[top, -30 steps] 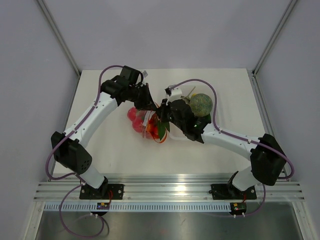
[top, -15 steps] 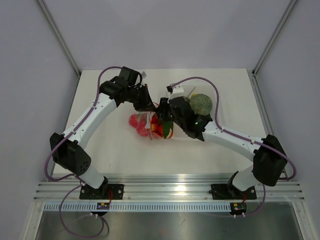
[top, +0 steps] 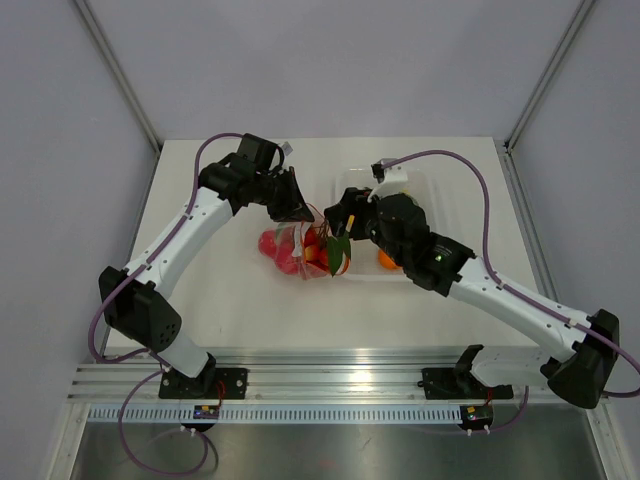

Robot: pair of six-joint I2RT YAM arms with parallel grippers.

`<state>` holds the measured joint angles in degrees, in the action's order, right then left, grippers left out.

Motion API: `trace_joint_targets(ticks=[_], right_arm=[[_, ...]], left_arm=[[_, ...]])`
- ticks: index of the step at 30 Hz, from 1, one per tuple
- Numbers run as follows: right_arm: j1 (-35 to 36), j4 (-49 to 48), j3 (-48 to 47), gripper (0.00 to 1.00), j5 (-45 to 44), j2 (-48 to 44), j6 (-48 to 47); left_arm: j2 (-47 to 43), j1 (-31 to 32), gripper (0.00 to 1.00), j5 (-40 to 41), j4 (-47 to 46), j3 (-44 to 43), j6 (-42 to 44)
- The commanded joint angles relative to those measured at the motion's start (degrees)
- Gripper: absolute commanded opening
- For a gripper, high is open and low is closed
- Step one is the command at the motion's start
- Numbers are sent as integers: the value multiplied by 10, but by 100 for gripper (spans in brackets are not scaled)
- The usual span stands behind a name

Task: Place the food in the zip-top bag and seal the zipper
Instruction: Place the fake fruit in the zipper food storage bag, then adjust the zipper food storage bag at the center of the board.

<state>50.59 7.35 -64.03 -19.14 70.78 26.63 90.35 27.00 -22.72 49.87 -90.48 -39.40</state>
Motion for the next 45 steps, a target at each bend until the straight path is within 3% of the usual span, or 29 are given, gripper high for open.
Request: trace_joint_targets(ticks=[1,8,12,23,28,38,41,45], right_arm=[[-5,60,15,72,-34,-46,34],[-85,38,163,66,116,-111,154],[-85,-4,216,65,178,-106,195],[-86,-52,215,63,209,-17,199],[-86,-67,211,57,200,22,207],[-87,-117,160,21,221,85,182],[-87,-107,138,1,213,94,168],[-87,-54,99,0,180,72,140]], left_arm=[[-30,1,0,-22,-36,-5,-9],[-31,1,0,-22,-36,-6,-7],[-32,1,0,-23,-36,-7,-7],[-37,1,0,-19,-29,-12,-6],[-39,1,0,-17,-26,-12,-5],[-52,0,0,-14,-18,-8,0],[-60,-1,0,-11,-15,-3,4],[-66,-11,0,7,12,-18,26]])
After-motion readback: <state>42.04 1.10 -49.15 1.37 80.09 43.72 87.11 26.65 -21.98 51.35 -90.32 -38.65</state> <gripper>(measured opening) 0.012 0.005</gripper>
